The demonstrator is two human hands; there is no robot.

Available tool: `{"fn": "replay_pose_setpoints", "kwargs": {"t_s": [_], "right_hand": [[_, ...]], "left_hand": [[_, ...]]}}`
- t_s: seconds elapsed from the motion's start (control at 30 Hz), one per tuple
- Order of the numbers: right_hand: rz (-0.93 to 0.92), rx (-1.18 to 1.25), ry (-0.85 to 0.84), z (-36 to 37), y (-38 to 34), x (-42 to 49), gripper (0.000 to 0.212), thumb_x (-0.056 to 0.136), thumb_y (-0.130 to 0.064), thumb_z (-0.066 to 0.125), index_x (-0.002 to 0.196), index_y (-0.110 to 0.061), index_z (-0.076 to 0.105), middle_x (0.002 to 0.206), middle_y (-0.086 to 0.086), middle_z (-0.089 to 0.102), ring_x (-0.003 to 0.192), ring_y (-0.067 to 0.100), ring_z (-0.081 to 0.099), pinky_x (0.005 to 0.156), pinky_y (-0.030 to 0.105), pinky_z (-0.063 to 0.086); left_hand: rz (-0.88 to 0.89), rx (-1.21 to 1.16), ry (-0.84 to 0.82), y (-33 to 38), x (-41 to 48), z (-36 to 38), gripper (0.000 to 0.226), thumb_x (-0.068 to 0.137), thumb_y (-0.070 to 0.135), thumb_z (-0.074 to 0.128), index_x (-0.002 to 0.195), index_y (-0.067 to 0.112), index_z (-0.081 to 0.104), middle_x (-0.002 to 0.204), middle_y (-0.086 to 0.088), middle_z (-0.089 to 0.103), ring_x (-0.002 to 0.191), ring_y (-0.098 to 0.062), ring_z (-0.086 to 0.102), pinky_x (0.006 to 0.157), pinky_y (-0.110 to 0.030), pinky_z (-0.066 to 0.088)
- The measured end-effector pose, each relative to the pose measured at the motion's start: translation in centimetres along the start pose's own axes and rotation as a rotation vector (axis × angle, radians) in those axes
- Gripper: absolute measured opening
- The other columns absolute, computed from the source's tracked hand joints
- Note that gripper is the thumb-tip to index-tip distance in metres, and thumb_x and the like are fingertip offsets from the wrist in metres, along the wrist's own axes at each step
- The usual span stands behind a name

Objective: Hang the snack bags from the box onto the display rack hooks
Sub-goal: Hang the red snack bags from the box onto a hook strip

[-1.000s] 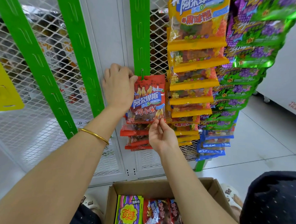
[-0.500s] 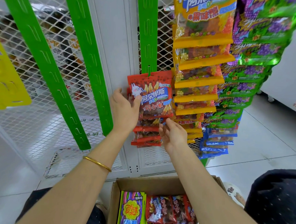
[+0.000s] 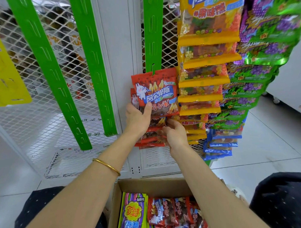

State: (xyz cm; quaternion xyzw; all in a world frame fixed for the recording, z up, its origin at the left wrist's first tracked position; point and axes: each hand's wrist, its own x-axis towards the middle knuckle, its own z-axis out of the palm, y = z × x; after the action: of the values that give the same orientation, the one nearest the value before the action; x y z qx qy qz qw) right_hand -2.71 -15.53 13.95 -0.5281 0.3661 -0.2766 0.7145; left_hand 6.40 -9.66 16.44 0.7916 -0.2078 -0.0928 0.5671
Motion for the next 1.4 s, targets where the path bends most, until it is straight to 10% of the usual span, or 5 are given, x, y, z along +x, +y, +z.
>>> {"fn": "replay_pose_setpoints", "kwargs": {"t_s": [0.37, 0.73, 1.4], "right_hand": [[-0.154, -0.071, 0.074, -0.2, 0.3, -0.3, 0.052, 0.092, 0.001, 0.044, 0.133, -0.025, 0.03, 0.123, 0.007, 0.053, 0.1, 0.024, 0.064, 0.086, 0.045, 0.054], [-0.094, 0.599, 0.032, -0.4, -1.4, -1.3, 0.064, 0.087, 0.013, 0.048, 0.14, -0.013, 0.025, 0.127, 0.017, 0.047, 0.089, 0.029, 0.066, 0.07, 0.03, 0.056], [-0.018, 0.414, 0.192, 0.6, -1.3, 0.3, 0.011, 0.095, -0.008, 0.051, 0.103, -0.004, 0.046, 0.099, 0.019, 0.061, 0.066, 0.016, 0.065, 0.061, 0.026, 0.058]], "left_hand": [[0.008, -0.04, -0.053, 0.4, -1.0, 0.3, 0.059, 0.096, 0.037, 0.046, 0.137, 0.007, 0.018, 0.136, -0.006, 0.041, 0.113, -0.015, 0.045, 0.09, -0.025, 0.037], [0.025, -0.025, -0.008, 1.0, -1.2, 0.4, 0.047, 0.099, 0.032, 0.04, 0.132, 0.003, 0.024, 0.128, -0.01, 0.05, 0.101, -0.018, 0.05, 0.086, -0.027, 0.041], [0.102, 0.2, 0.071, 0.4, -1.1, 0.3, 0.048, 0.096, 0.034, 0.045, 0.132, 0.004, 0.035, 0.132, -0.016, 0.042, 0.122, -0.024, 0.038, 0.092, -0.029, 0.033]]}}
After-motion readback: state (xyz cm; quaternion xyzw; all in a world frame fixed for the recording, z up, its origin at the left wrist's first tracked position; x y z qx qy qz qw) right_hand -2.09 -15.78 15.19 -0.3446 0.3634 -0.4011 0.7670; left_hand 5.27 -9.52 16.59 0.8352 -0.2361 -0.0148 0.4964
